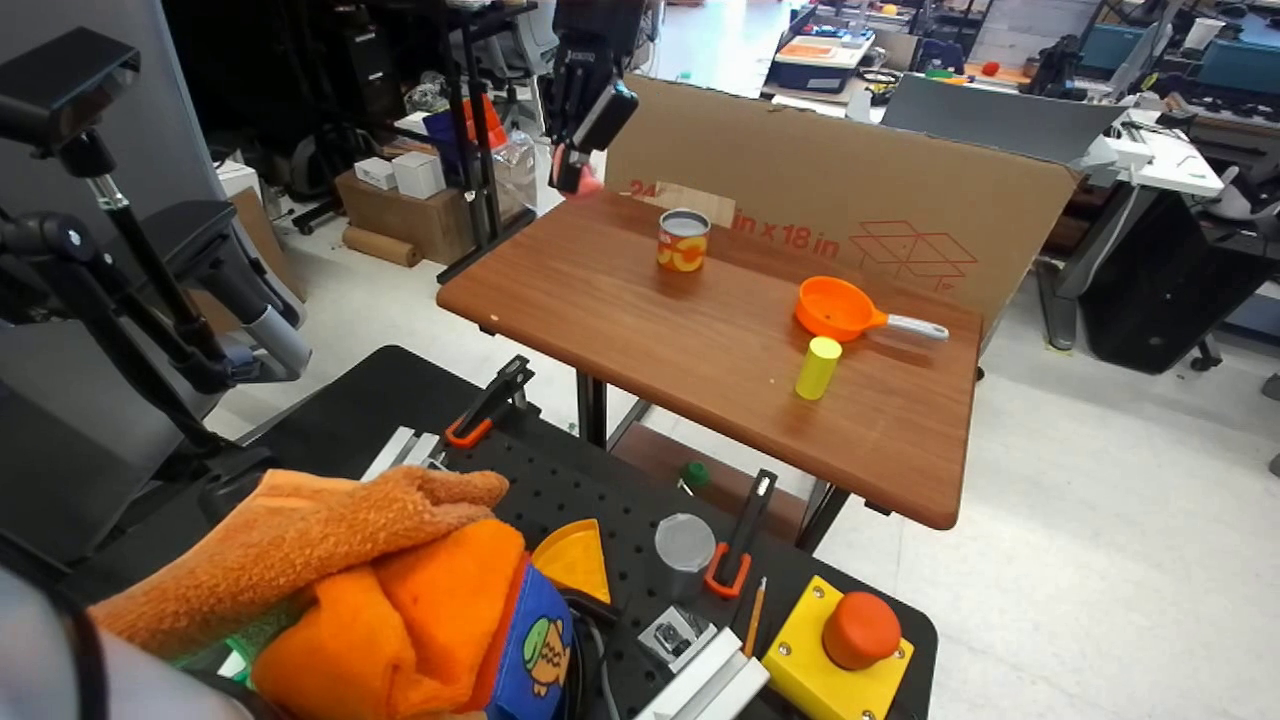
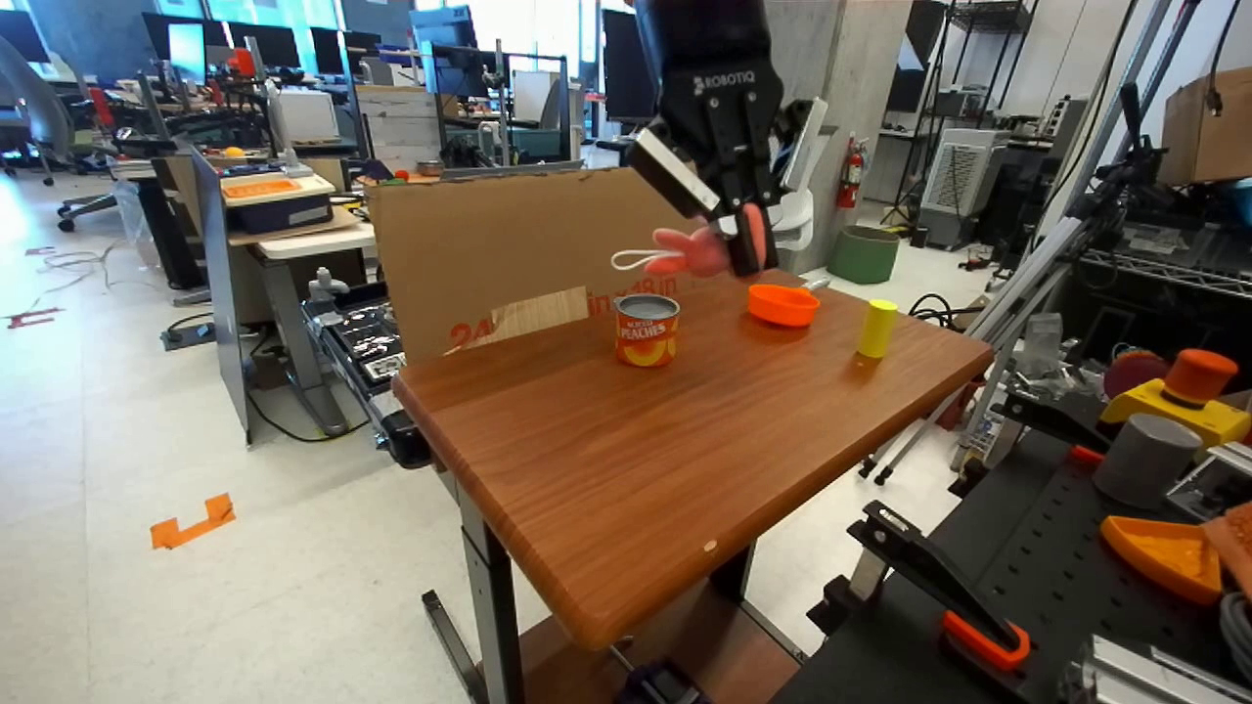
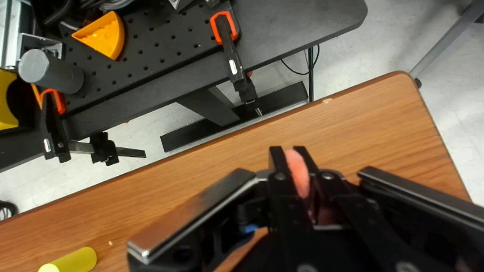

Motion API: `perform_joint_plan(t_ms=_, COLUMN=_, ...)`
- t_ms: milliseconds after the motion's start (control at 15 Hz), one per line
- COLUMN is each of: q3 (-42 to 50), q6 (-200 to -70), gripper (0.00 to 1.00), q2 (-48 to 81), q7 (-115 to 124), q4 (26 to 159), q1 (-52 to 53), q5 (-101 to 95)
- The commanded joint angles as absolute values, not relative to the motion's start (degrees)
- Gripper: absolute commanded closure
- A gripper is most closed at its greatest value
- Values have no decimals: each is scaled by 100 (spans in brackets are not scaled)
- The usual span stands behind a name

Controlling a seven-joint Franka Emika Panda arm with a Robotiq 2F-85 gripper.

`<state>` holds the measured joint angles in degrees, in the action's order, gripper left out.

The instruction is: Move the pink doll to the left

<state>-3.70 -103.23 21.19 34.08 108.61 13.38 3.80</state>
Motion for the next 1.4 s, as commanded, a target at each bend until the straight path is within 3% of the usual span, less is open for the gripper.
perform_joint_plan(t_ms=0, q3=-392, q6=-10421, gripper=95, q2=2737, q7=3722, q4=10418, q1=1550, q5=101)
perform_joint_plan(t_ms=533, q3=-375, q6=-10248, gripper=95, q2=4271, q7=3685, q4=9453, q1=1870, q5=-153)
perform_joint_plan(t_ms=1000, q3=-327, q6=-9868, gripper=92, q2=4851, q7=3525, q4=8764, q1=2076, q5=-249)
perform_joint_plan(t_ms=1067, q3=-327, q6=-9809, gripper=54, q2=4833, q7=3504, q4=8752, q1=2088, q5=-277)
perform_joint_plan(t_ms=1133, q3=-346, q6=-9685, gripper=53, q2=4728, q7=3410, q4=8790, q1=2080, q5=-308)
perform_joint_plan(t_ms=1333, q3=-411, q6=-9175, gripper=34, q2=4424, q7=3031, q4=8845, q1=2083, q5=-403)
